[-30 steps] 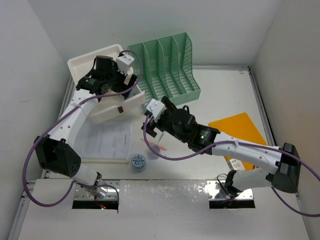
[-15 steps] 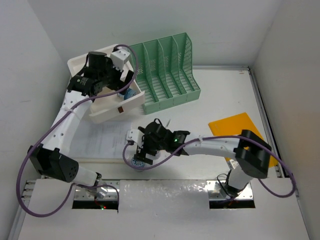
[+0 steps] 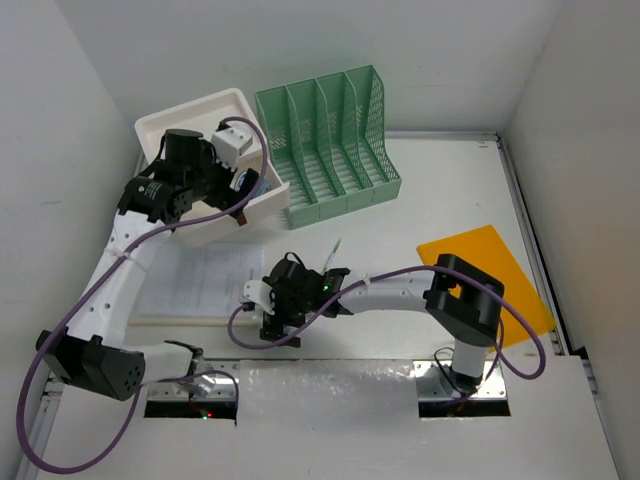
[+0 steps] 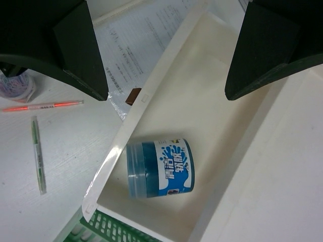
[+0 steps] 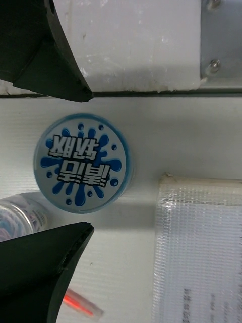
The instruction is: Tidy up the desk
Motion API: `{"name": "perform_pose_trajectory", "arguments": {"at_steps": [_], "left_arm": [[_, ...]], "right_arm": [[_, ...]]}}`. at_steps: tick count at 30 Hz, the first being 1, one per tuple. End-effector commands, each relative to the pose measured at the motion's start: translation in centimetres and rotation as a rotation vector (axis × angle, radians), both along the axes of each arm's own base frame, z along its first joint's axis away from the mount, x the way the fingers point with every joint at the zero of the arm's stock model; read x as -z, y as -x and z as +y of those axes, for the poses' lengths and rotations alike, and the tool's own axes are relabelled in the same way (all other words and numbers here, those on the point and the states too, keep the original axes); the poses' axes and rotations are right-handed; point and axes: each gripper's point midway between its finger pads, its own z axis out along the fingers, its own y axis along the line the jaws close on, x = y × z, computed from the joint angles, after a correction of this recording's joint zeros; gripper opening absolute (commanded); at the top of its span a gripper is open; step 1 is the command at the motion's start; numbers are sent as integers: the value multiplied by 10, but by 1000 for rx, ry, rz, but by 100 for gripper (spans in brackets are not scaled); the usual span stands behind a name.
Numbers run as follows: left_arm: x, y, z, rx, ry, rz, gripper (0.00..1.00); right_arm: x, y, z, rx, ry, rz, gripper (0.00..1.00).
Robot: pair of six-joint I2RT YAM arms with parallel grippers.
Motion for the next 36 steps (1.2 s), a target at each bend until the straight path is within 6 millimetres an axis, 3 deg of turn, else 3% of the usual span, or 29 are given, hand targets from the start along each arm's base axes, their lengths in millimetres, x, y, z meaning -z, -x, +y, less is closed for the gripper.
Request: {"name": "perform_pose_trajectory", "arguments": {"at_steps": [1, 4, 6, 7, 8, 9, 11, 12, 13, 15, 16, 17, 18, 19, 25, 29, 36], "left_arm": [[-11, 6, -1, 9, 19, -35, 100], [-6, 10, 3, 5, 3, -23, 100], [-3, 13, 3, 8, -4, -11, 100], [-3, 16, 3, 18, -2, -8, 100], [-2, 18, 2, 25, -3, 0, 100], [-1, 20, 2, 34, -3, 3, 100], [1, 29, -4, 94, 0, 21, 99], [1, 32, -5, 110, -1, 23, 98], [-1, 37, -9, 135, 12, 32, 97], [-8, 42, -13, 165, 28, 31, 97], [-9, 44, -14, 169, 30, 33, 97], [-12, 45, -14, 172, 34, 26, 97], [-18, 47, -16, 185, 43, 12, 98], [-21, 47, -17, 192, 48, 5, 98], [-47, 61, -44, 326, 161, -21, 100], [-64, 85, -69, 481, 276, -11, 100], [-66, 121, -80, 595, 343, 35, 100]], "right_arm": [[1, -8, 18, 12, -20, -3, 97], [6, -14, 19, 37, 0, -20, 91], [7, -16, 18, 47, -5, -27, 79], [5, -17, 20, 53, -24, -36, 70], [5, -17, 18, 62, -29, -36, 50], [2, -18, 18, 67, -39, -42, 41], [-13, -17, 19, 64, -94, -60, 27], [-18, -15, 19, 57, -111, -60, 12], [-23, -13, 16, 55, -129, -65, 6], [-56, -14, 17, 58, -212, -113, 0], [-61, -19, 10, 92, -220, -152, 0], [-89, -22, 7, 110, -286, -201, 0], [-98, -26, 2, 137, -331, -241, 0], [-129, -35, -6, 195, -411, -313, 0], [-217, -75, -40, 432, -726, -607, 0], [-235, -94, -26, 460, -686, -688, 0], [-267, -112, -17, 526, -724, -771, 0]]}}
